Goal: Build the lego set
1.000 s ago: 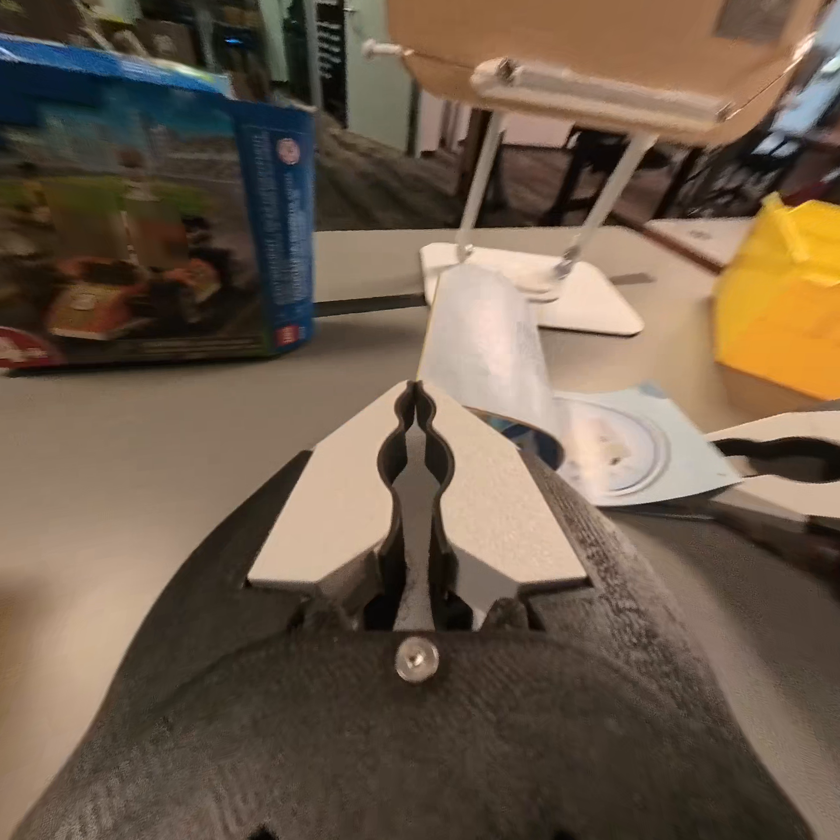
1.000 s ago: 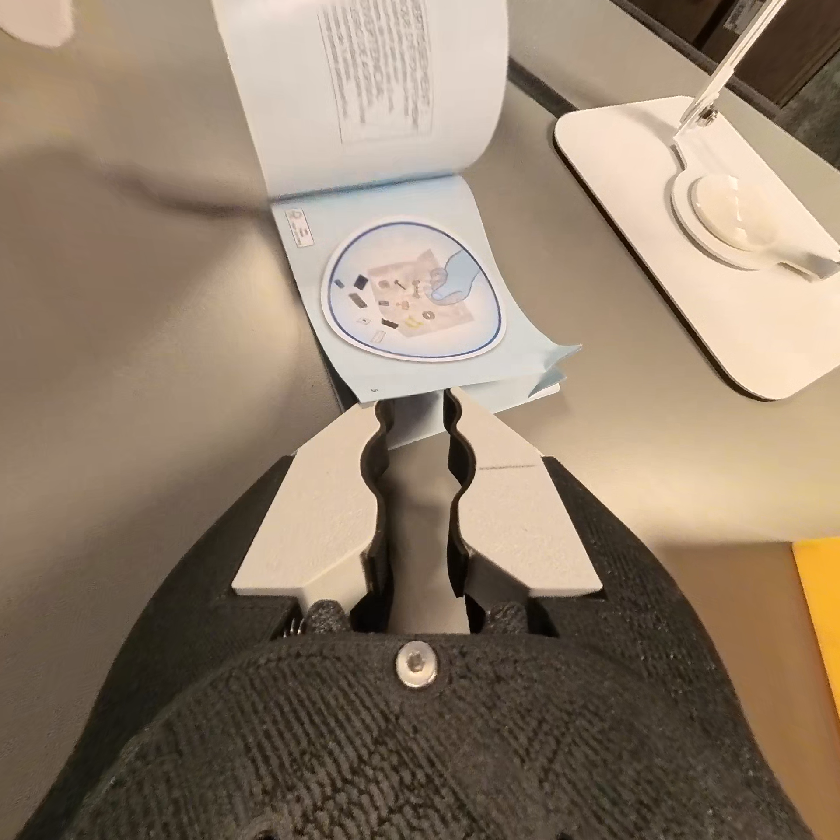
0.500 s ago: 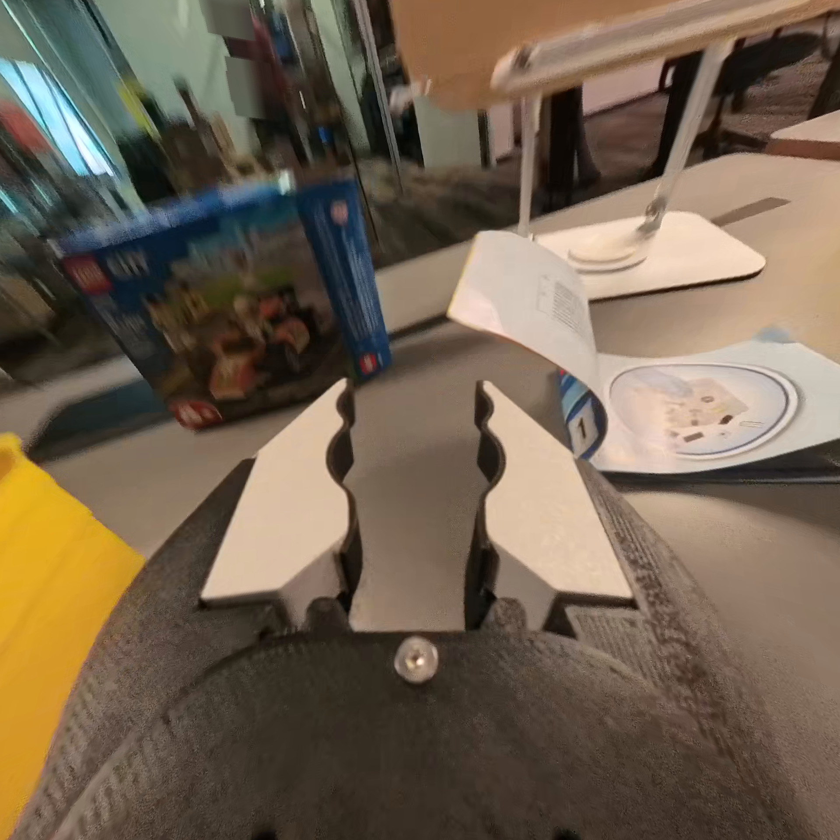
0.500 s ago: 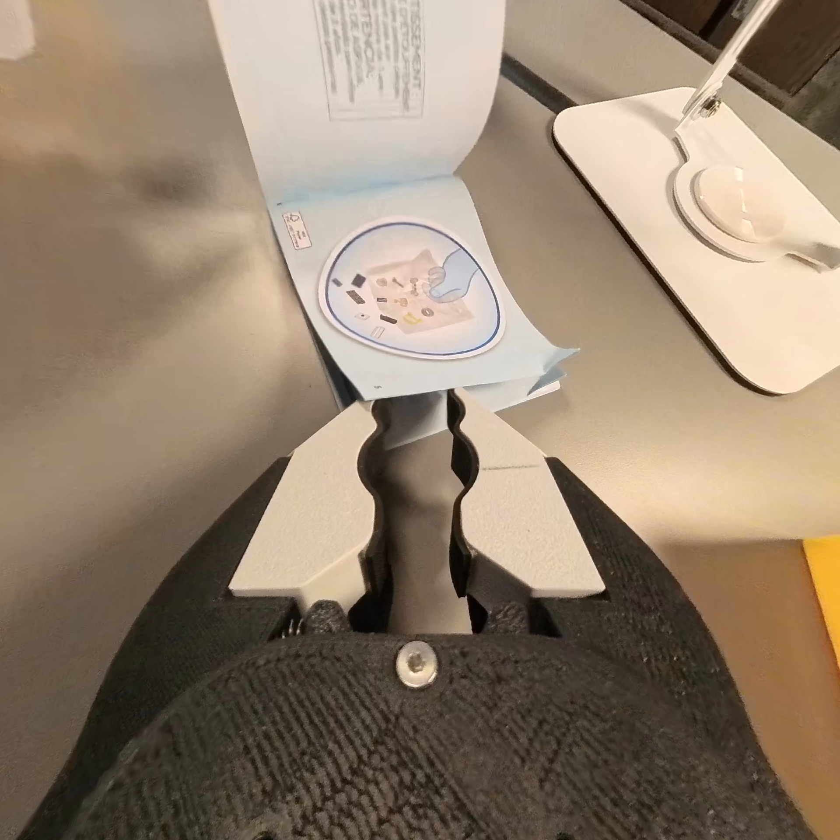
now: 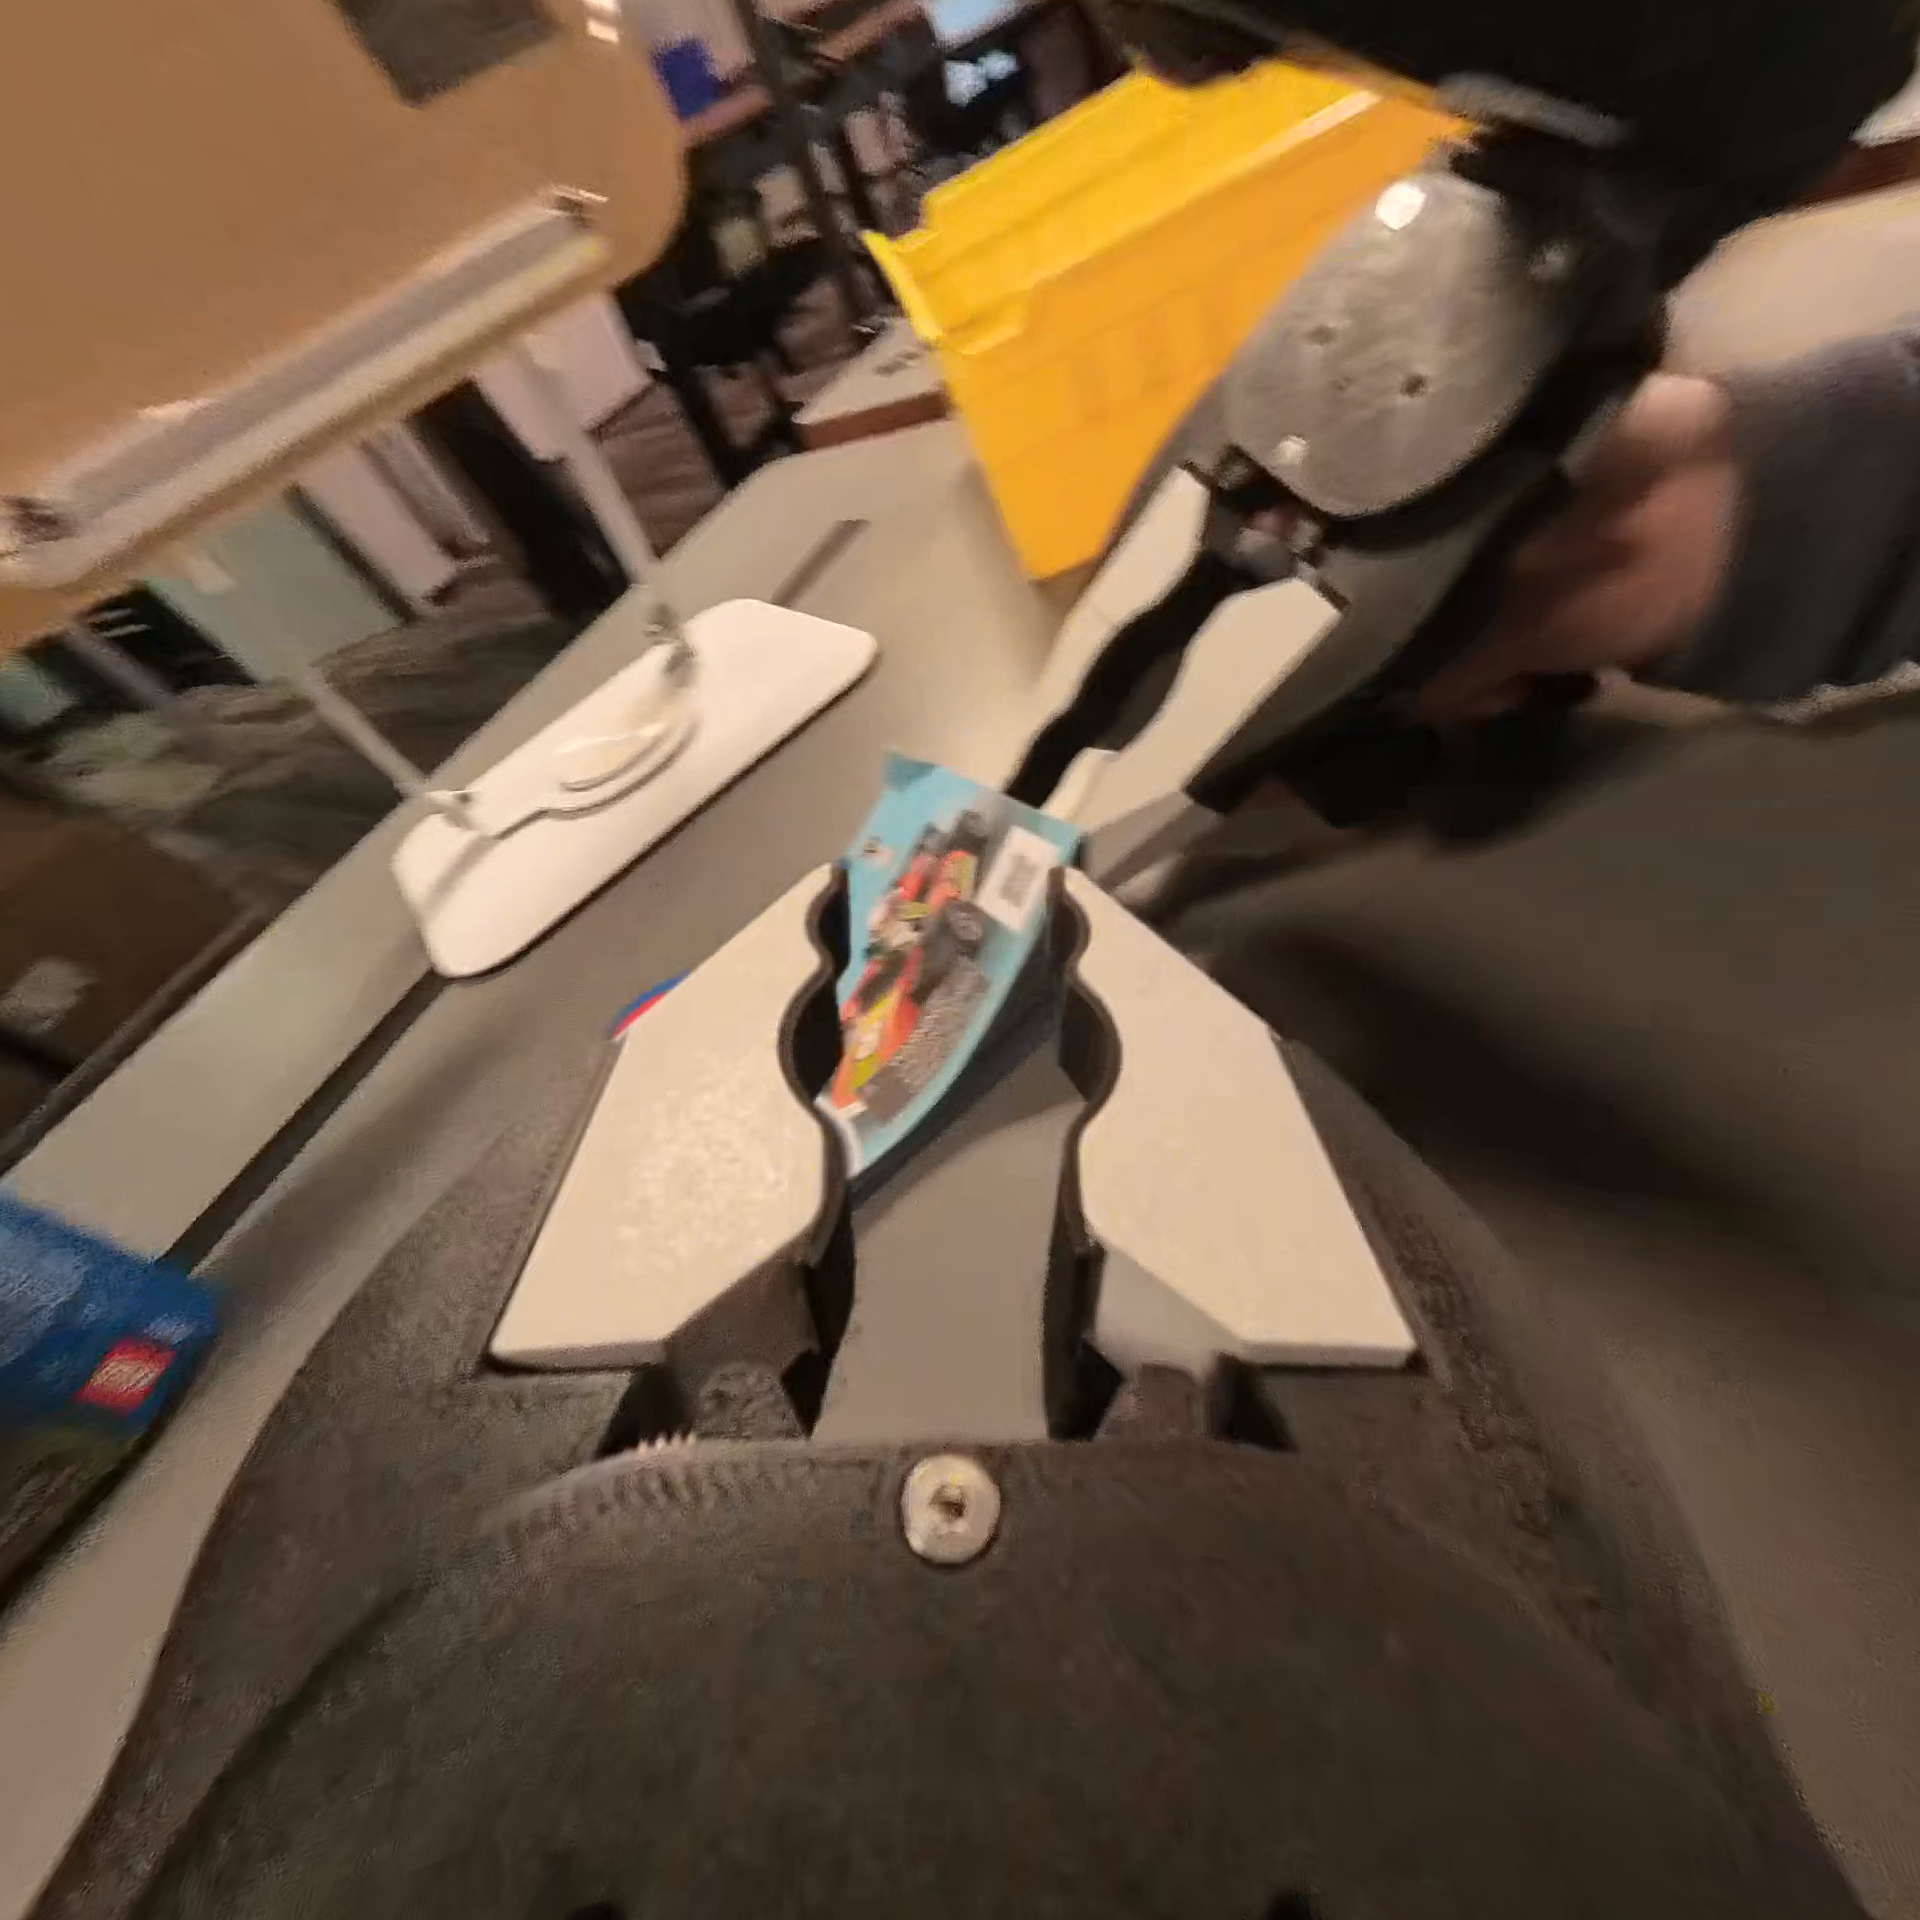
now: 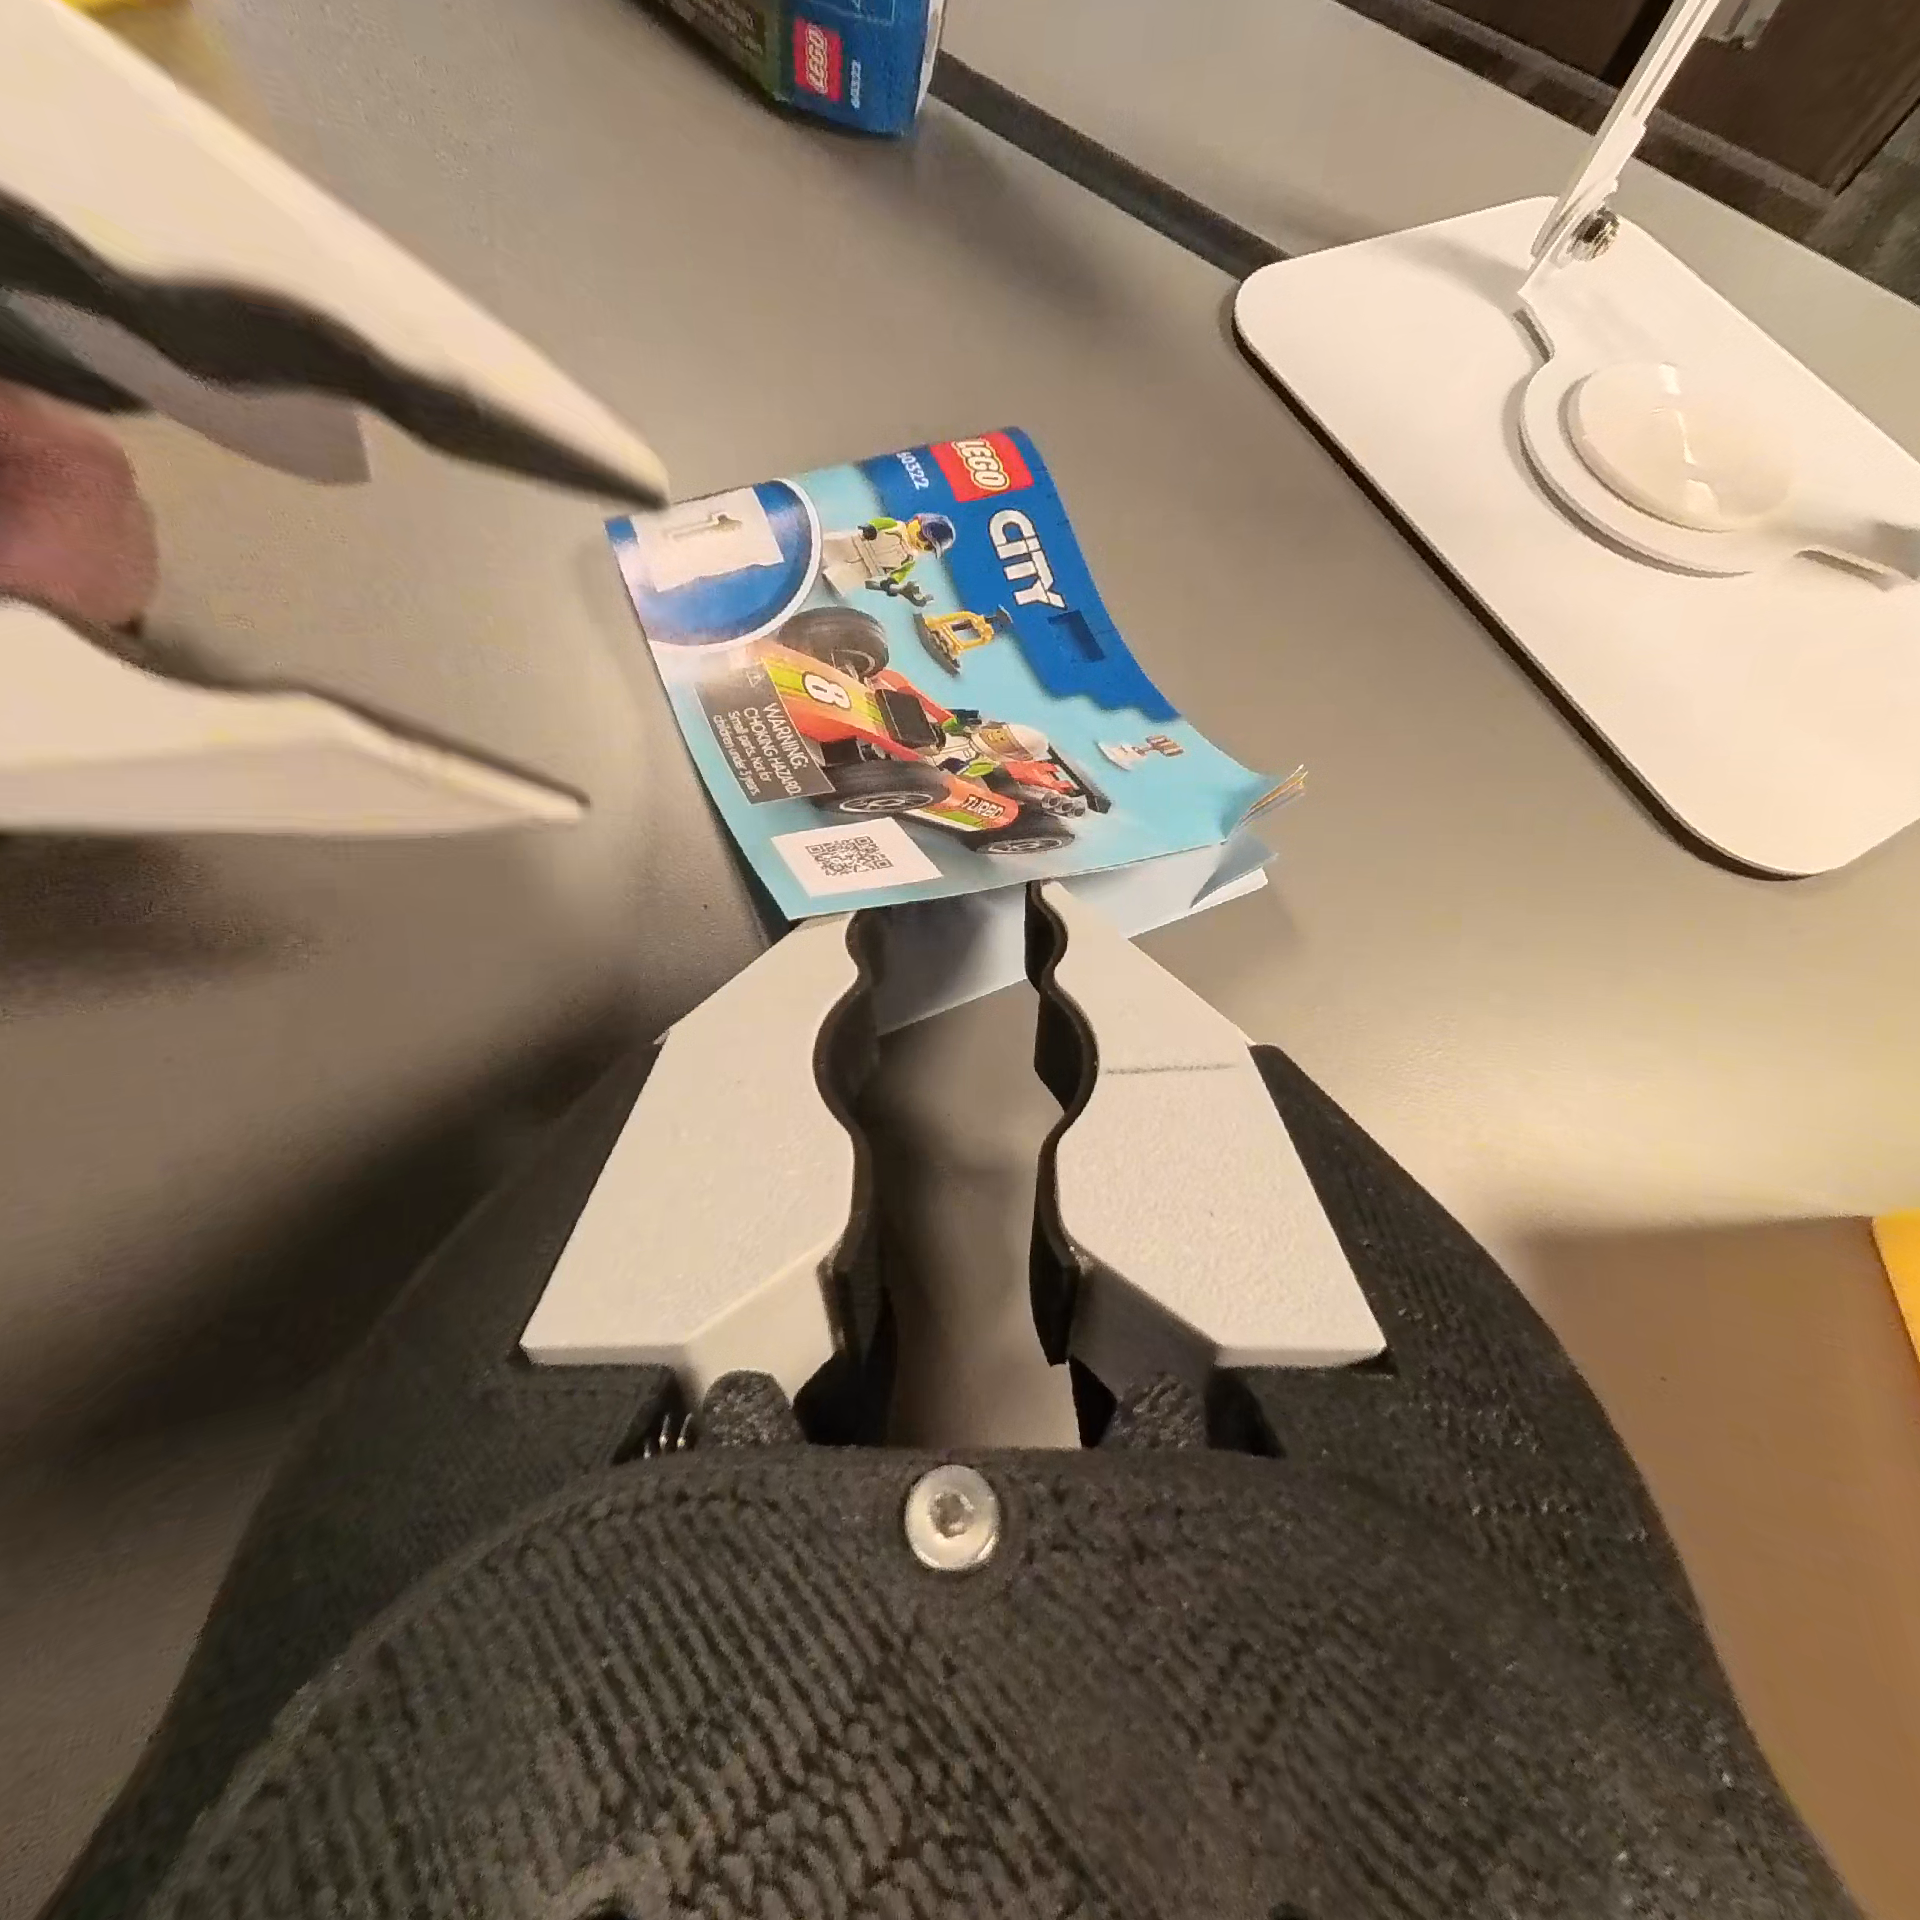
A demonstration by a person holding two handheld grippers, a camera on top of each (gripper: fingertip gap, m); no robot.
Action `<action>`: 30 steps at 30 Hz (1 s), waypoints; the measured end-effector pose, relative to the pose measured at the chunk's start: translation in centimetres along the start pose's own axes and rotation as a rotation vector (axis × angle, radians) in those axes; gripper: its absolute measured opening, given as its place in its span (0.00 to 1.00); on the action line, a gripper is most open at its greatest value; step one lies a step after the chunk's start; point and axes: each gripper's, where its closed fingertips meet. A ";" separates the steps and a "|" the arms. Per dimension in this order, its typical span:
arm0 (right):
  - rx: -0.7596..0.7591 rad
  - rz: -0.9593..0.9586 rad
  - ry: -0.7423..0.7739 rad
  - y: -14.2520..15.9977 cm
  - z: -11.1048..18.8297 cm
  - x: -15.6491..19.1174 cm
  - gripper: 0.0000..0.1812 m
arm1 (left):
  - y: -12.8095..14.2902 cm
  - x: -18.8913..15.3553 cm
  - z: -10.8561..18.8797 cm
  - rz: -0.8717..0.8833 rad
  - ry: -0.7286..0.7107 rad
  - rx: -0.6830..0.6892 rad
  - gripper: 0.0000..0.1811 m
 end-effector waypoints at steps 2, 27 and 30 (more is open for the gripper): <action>-0.002 0.001 0.001 0.0 0.0 0.0 0.14 | 0.6 -1.1 -0.9 -0.016 0.072 0.038 0.19; -0.310 -0.072 0.303 -2.2 5.0 -4.8 0.19 | -4.3 -0.7 2.9 0.816 0.301 -0.332 0.00; -0.428 -0.071 0.394 -2.4 7.5 -4.9 0.23 | -5.0 -2.6 3.9 0.926 0.311 -0.400 0.00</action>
Point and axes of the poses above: each gripper's, where its closed fingertips meet, z back along the fingers, y out of its underside, x = y × z across the jaws, and after that the axes turned 5 degrees about x, right-handed
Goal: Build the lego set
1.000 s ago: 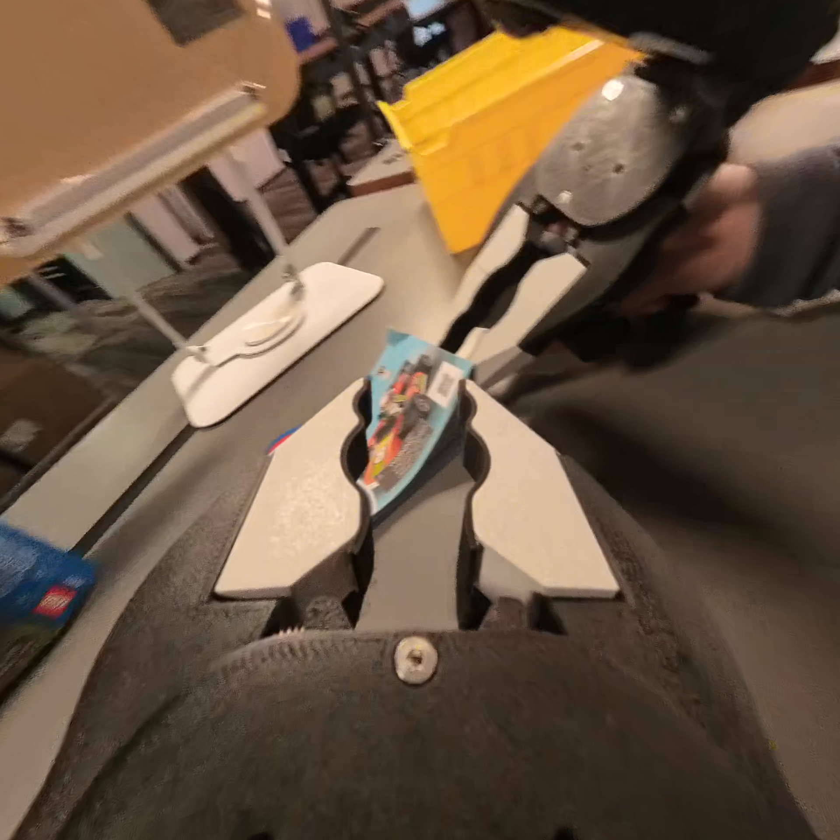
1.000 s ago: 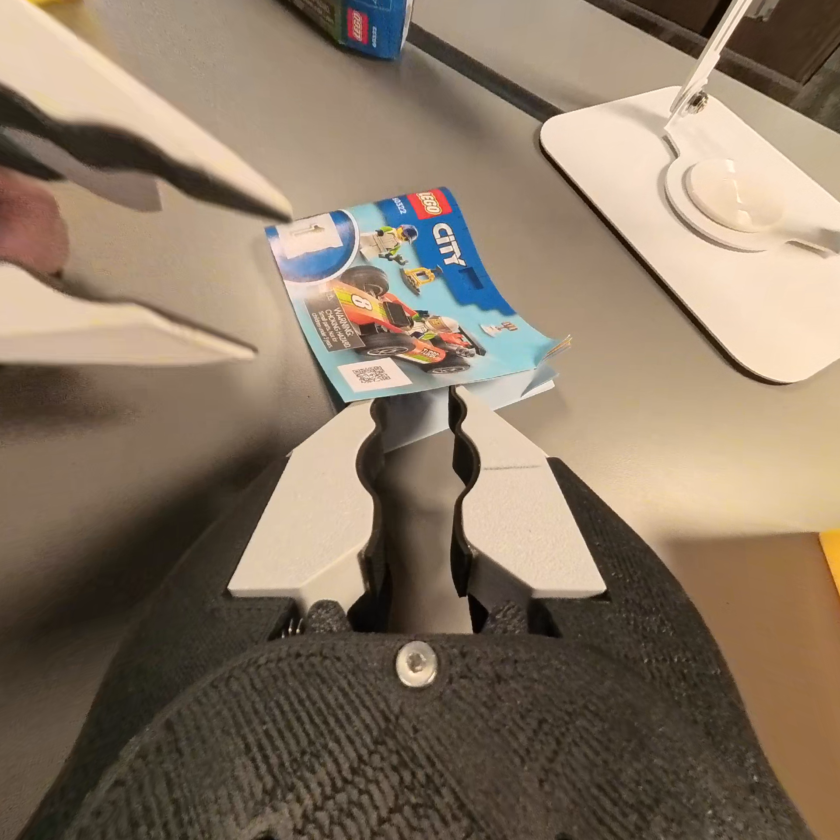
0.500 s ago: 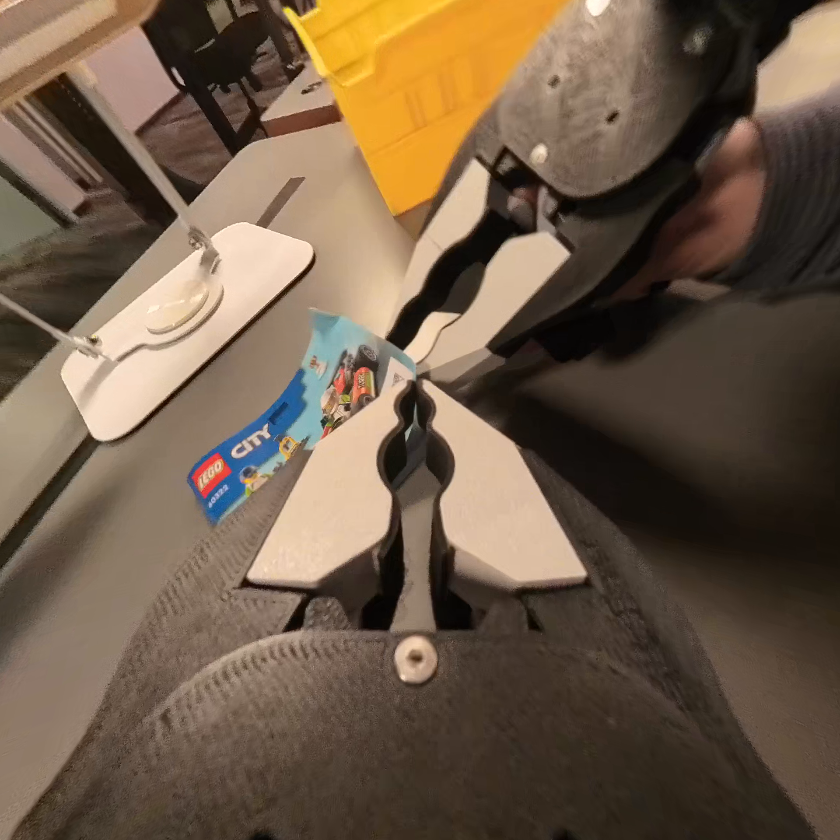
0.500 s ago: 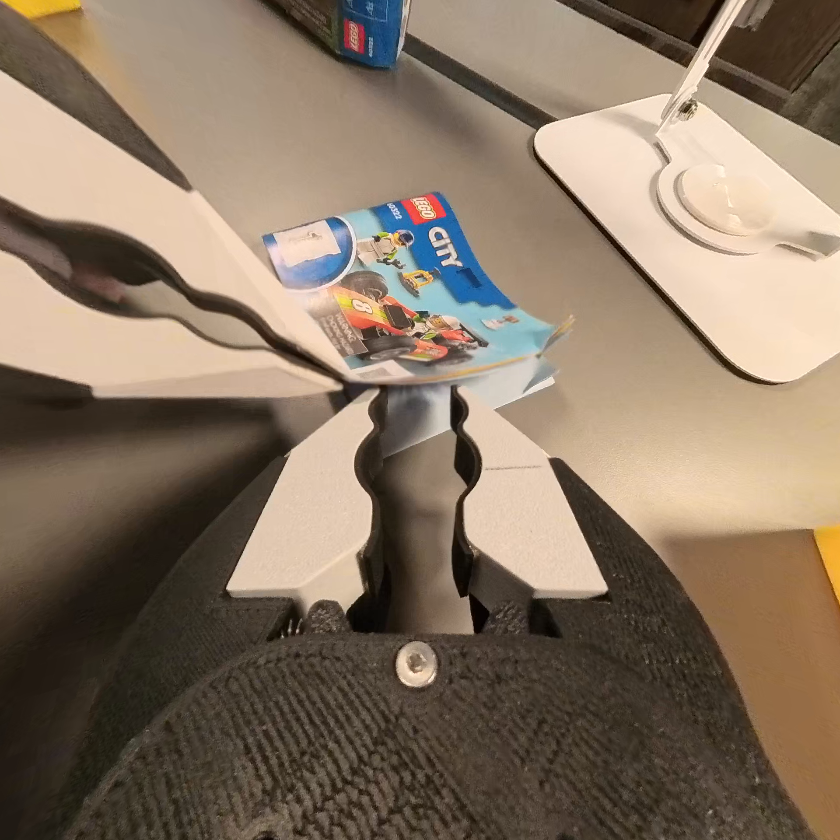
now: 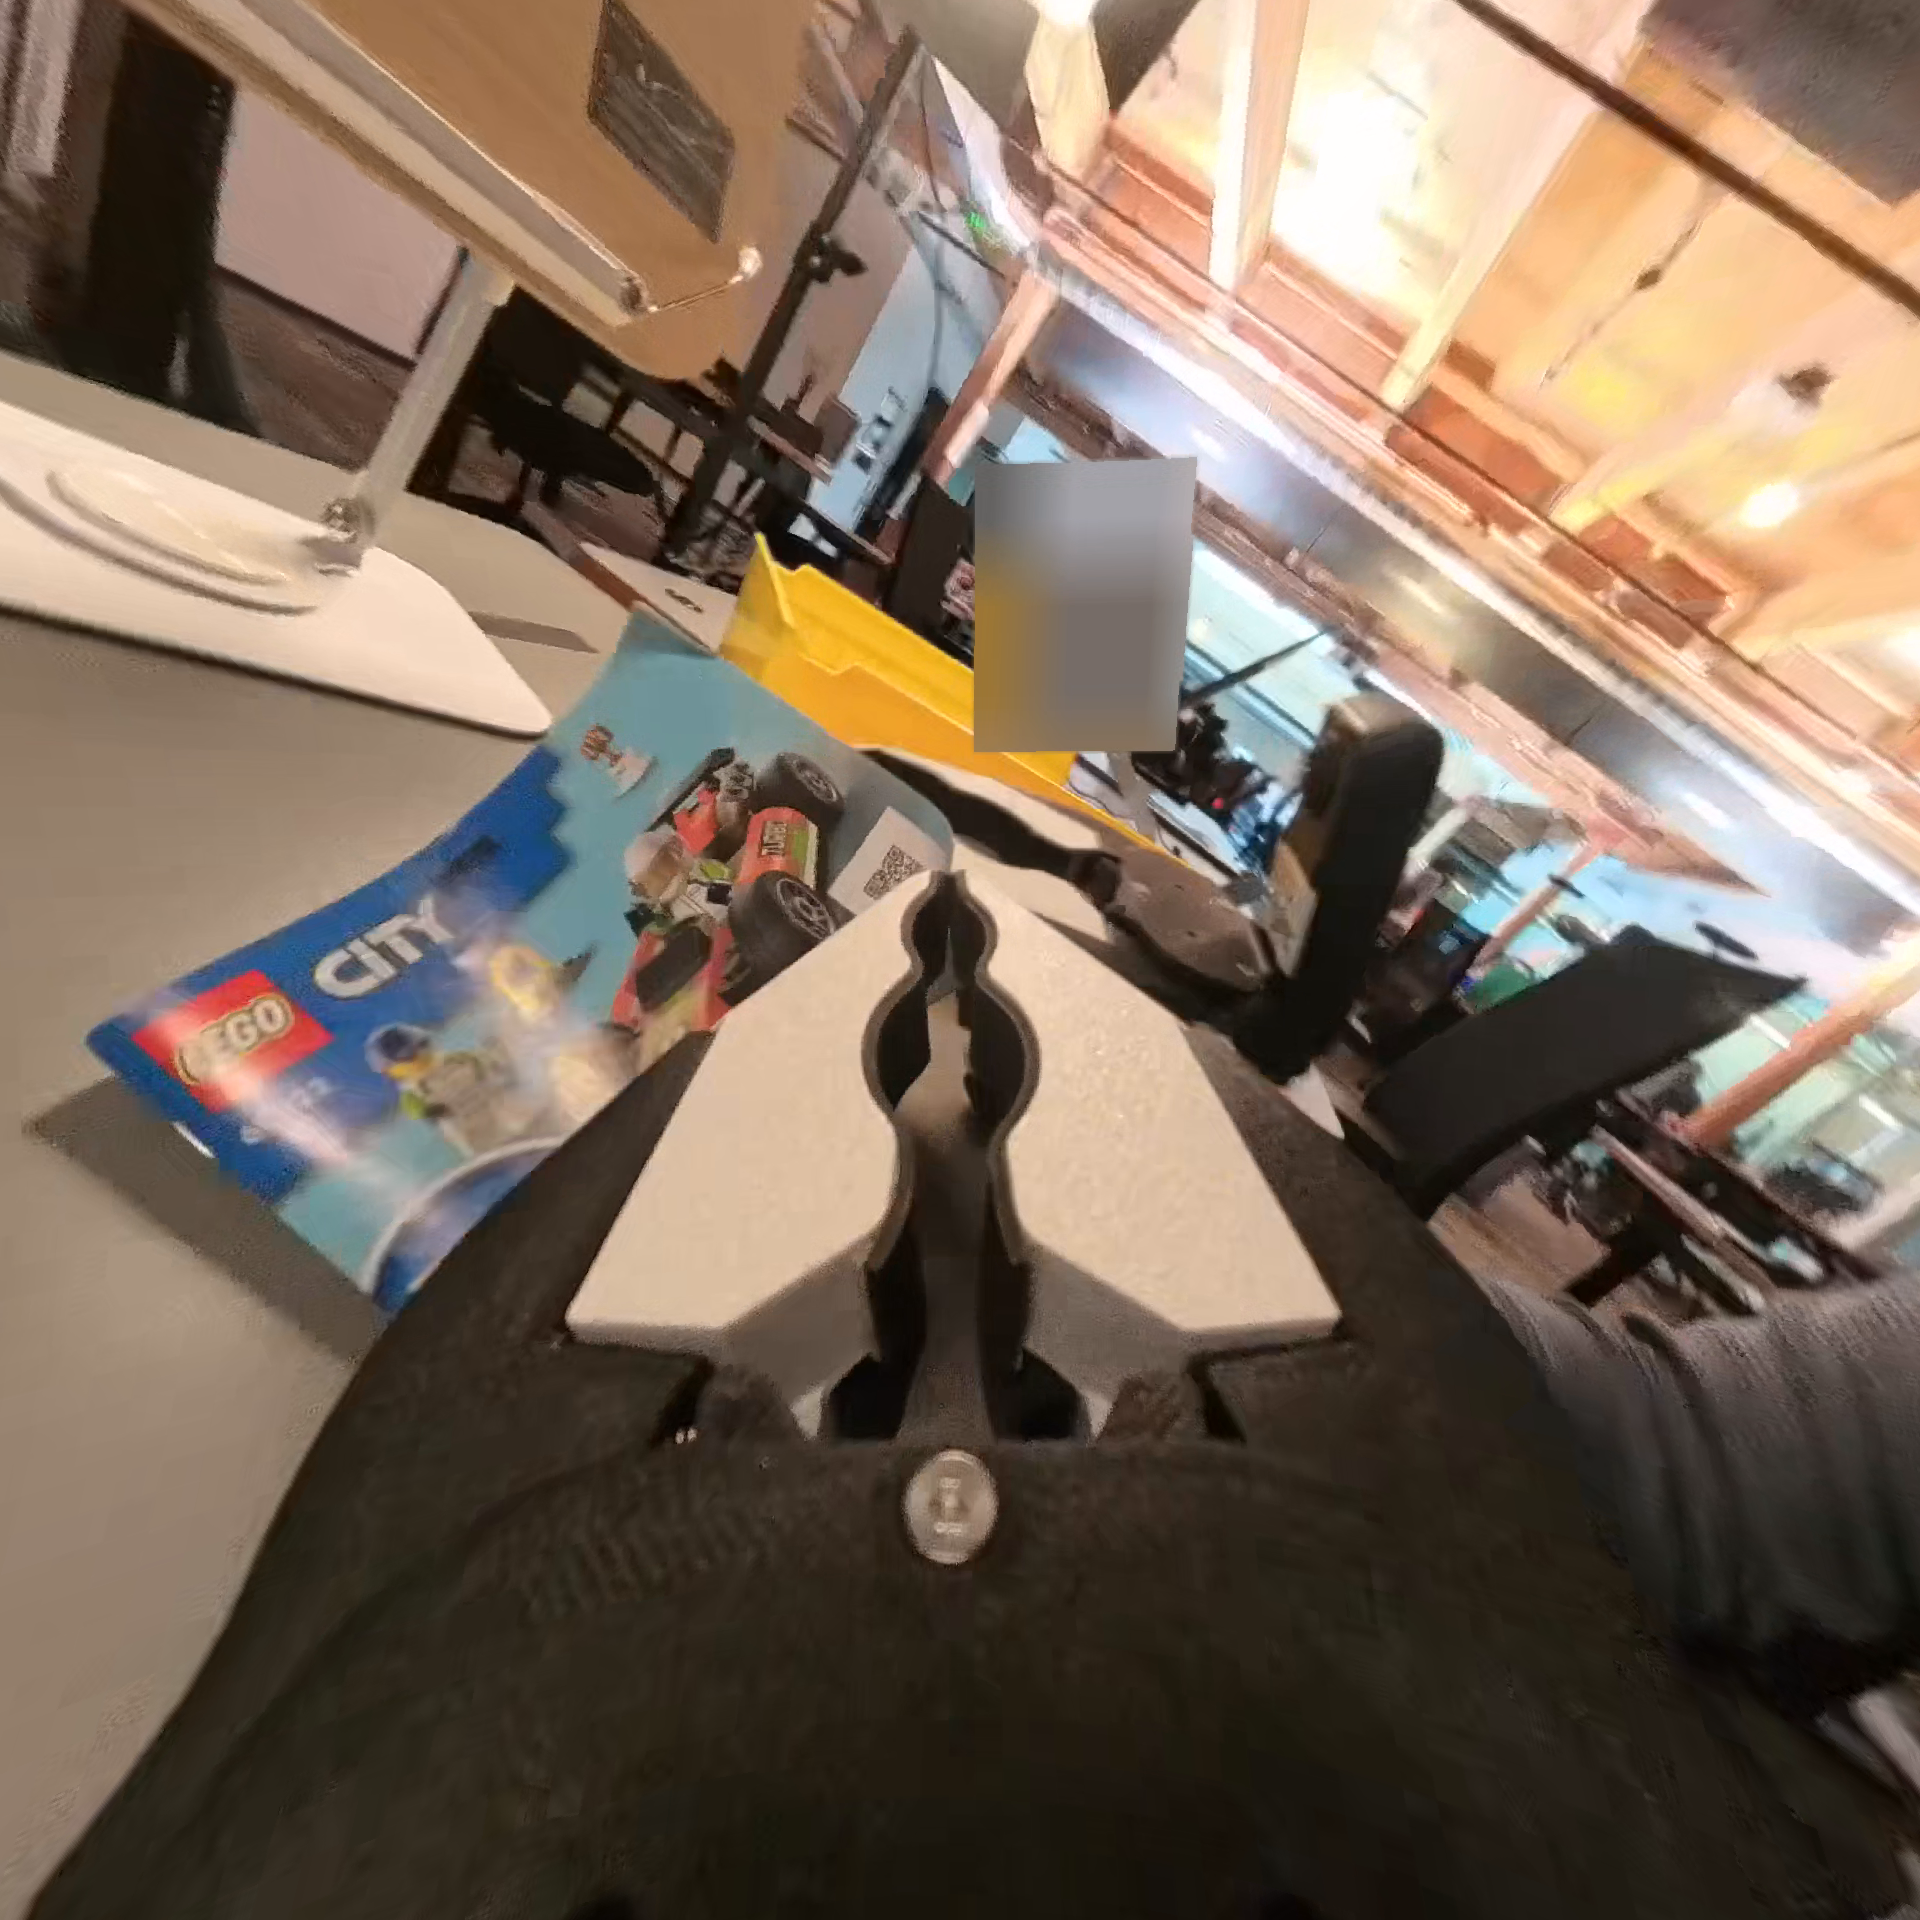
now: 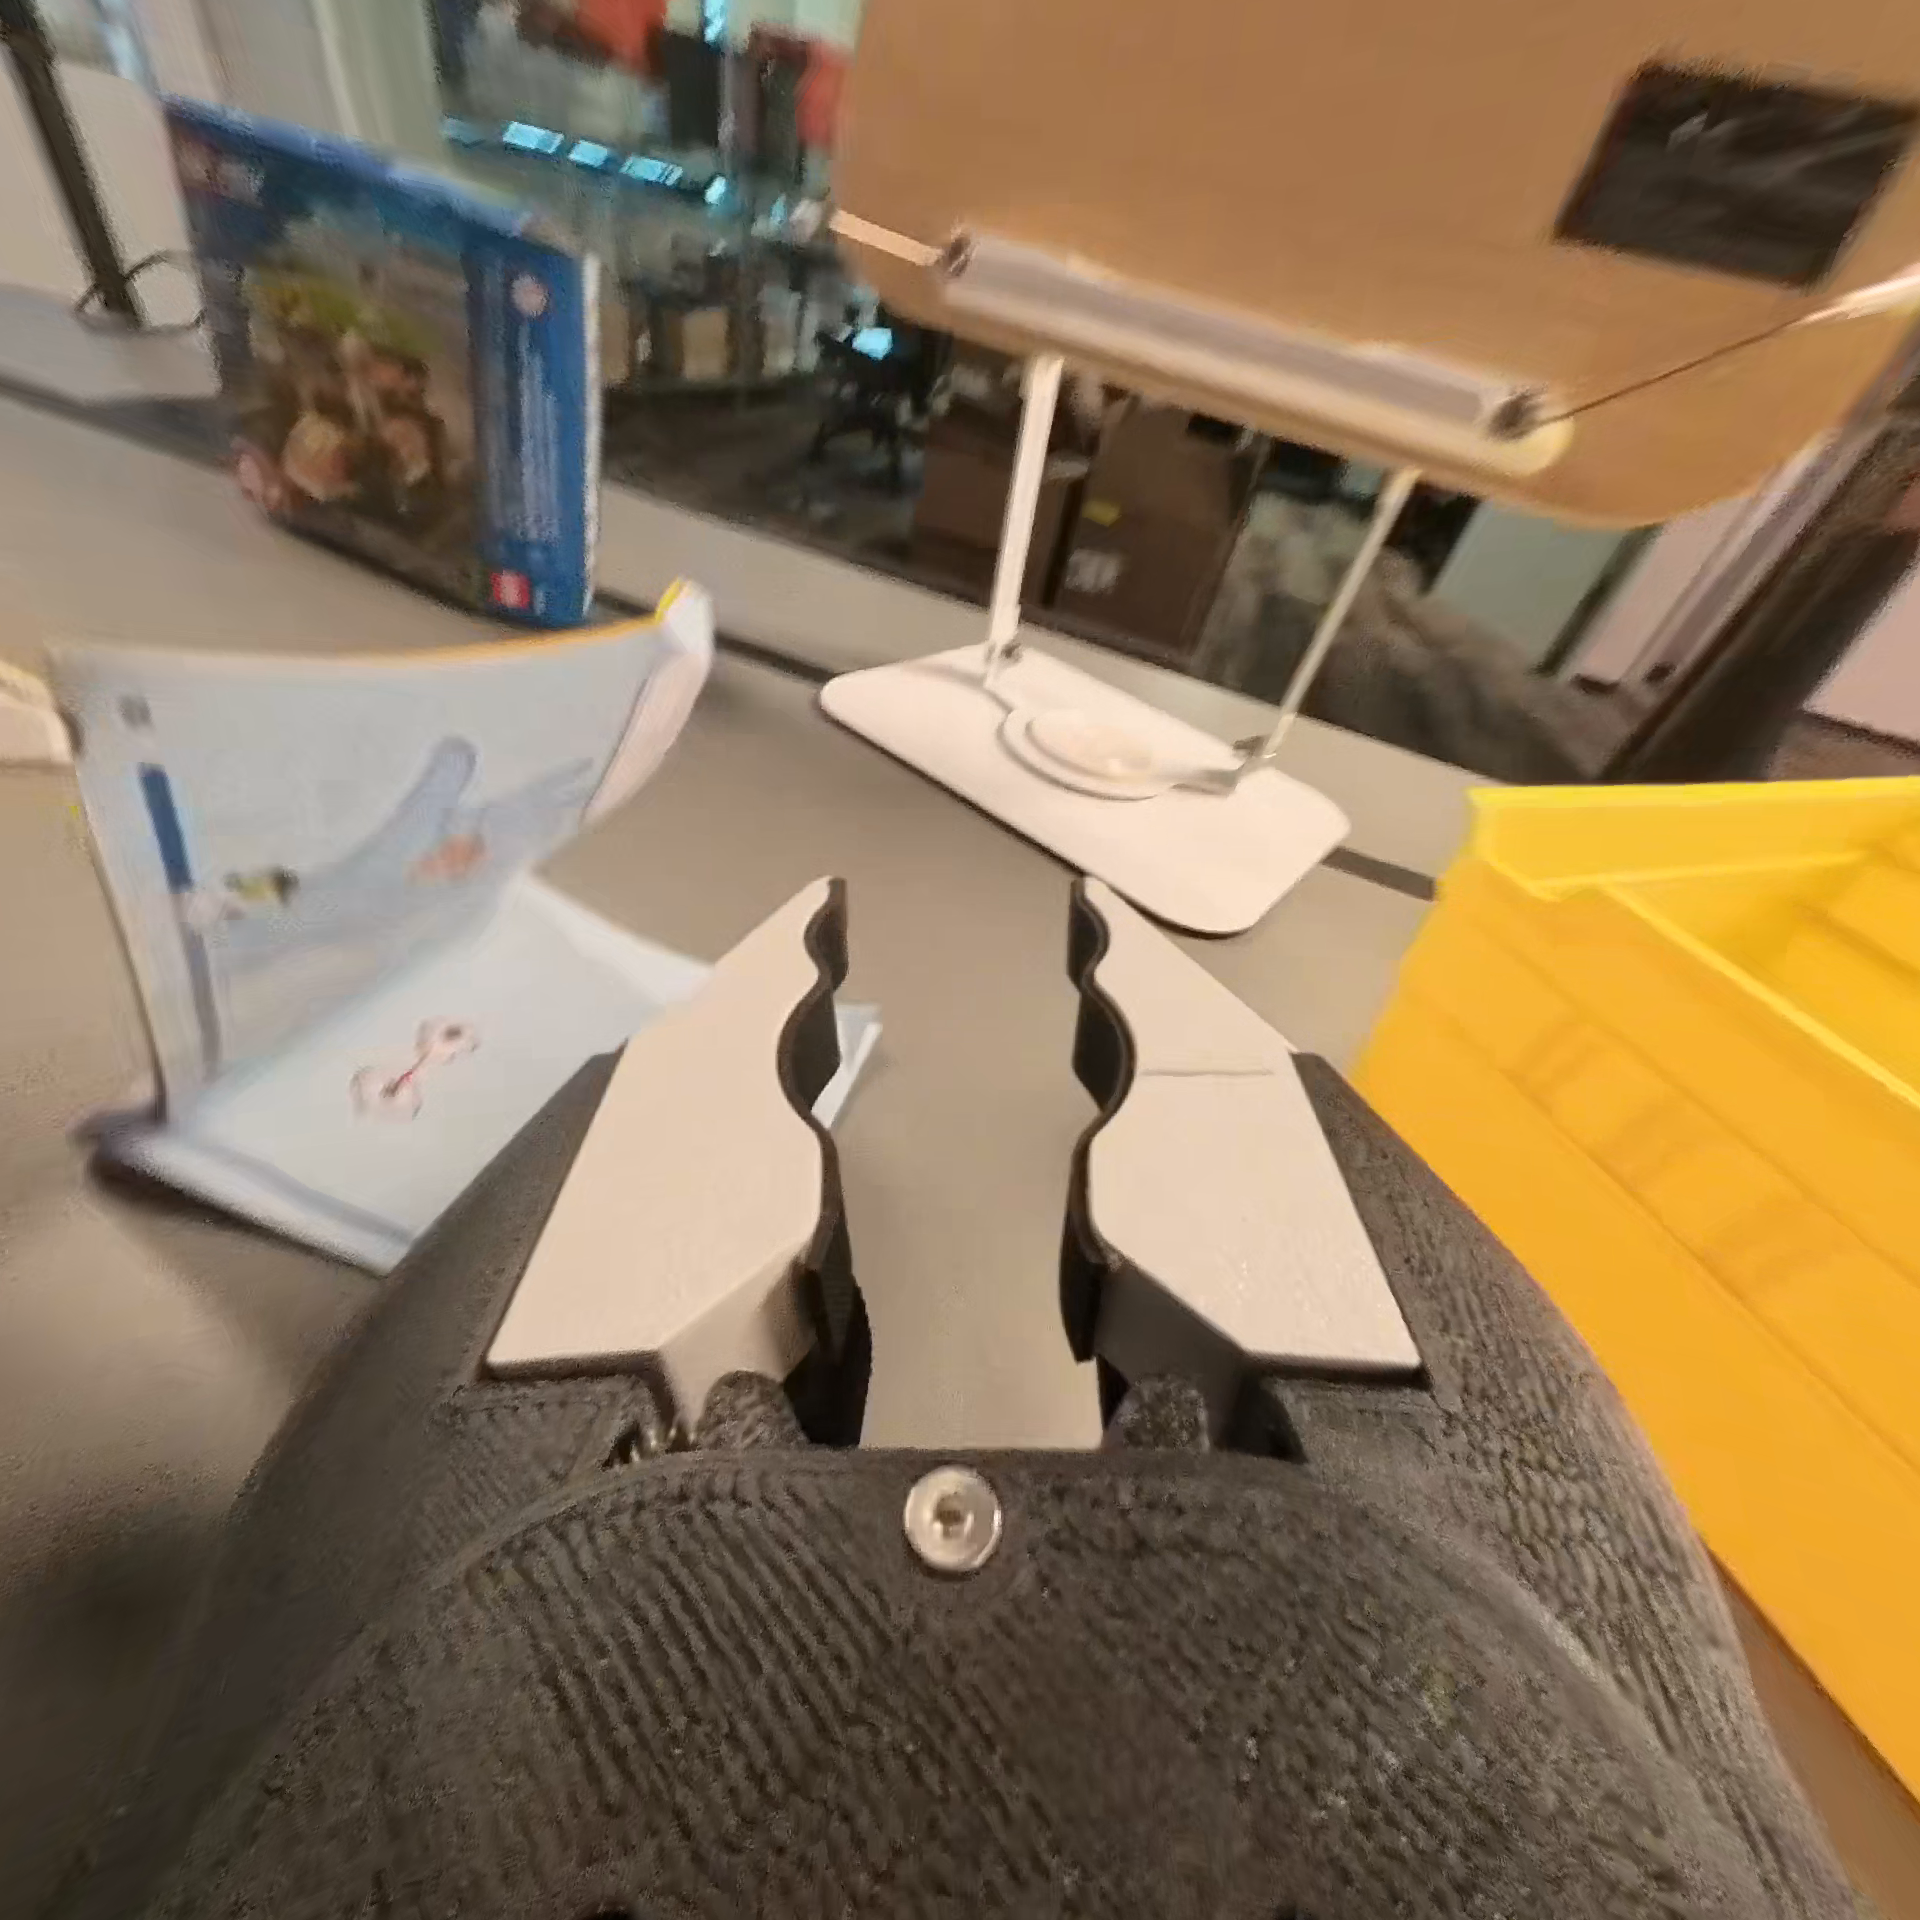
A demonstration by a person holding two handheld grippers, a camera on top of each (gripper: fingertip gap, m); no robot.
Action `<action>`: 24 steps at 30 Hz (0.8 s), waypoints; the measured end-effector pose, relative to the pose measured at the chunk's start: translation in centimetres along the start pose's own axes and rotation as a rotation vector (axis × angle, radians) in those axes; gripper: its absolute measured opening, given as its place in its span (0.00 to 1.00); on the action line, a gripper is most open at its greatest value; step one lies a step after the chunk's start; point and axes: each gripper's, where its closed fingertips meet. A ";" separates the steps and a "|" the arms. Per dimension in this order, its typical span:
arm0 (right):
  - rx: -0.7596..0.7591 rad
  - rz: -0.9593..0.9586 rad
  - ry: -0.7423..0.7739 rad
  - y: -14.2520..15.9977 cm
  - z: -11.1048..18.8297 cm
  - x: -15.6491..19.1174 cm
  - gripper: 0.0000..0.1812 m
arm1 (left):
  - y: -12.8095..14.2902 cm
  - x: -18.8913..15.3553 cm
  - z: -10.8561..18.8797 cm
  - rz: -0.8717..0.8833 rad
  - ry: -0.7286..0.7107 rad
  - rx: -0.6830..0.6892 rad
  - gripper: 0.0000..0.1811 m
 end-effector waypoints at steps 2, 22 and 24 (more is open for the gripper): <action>-0.083 -0.025 0.015 -0.7 2.4 0.4 0.26 | 1.9 -0.3 -0.2 -0.002 -0.054 0.005 0.00; -0.134 0.089 -0.625 -0.1 11.1 11.1 0.23 | 4.7 -5.8 0.4 0.008 0.338 0.175 0.00; -0.099 0.056 -0.680 0.2 11.1 11.2 0.24 | 5.0 -6.1 0.4 0.007 0.356 0.194 0.00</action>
Point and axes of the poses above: each gripper's, where its closed fingertips meet, z back along the fingers, y out of its underside, x = y × z across the jaws, and after that the axes turned 5 degrees about x, right-handed
